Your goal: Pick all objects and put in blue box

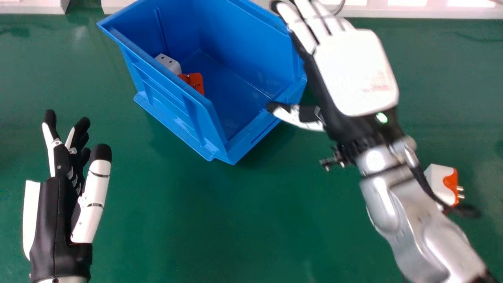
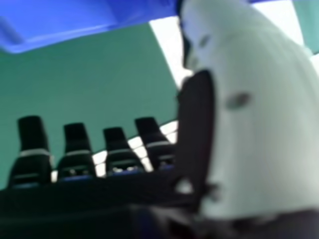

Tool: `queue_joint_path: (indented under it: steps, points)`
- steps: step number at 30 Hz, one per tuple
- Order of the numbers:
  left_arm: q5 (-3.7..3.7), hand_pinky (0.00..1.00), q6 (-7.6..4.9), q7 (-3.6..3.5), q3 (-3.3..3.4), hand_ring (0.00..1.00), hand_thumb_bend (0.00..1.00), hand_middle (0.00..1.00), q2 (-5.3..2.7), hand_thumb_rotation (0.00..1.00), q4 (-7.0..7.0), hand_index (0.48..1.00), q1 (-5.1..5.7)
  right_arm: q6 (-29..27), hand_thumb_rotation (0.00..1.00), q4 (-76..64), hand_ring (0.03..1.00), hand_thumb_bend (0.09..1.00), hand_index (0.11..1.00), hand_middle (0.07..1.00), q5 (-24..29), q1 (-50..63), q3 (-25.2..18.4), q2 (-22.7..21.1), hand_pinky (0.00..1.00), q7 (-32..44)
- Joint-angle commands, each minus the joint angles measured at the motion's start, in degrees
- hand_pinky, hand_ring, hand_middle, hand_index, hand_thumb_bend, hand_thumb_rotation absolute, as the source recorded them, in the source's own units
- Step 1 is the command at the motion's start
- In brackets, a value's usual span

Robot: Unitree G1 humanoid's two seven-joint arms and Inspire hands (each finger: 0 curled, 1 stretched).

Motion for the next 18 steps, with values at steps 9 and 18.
queue_joint_path:
  steps: [9, 18]
  points:
    - [-0.28, 0.99, -1.04, -0.36, 0.15, 0.97, 0.39, 0.95, 0.33, 0.79, -0.43, 0.957, 0.37, 0.8, 0.31, -9.9, 0.876, 0.507, 0.887, 0.91, -0.9, 12.6, -6.2, 0.6, 0.73, 0.3]
    - [0.26, 0.97, -1.71, 0.04, 0.33, 0.97, 0.38, 0.95, 0.17, 0.81, -0.37, 0.953, 1.02, 2.7, 0.26, -3.2, 0.85, 0.55, 0.85, 0.881, -0.7, 12.0, -9.2, 0.3, 0.71, 1.0]
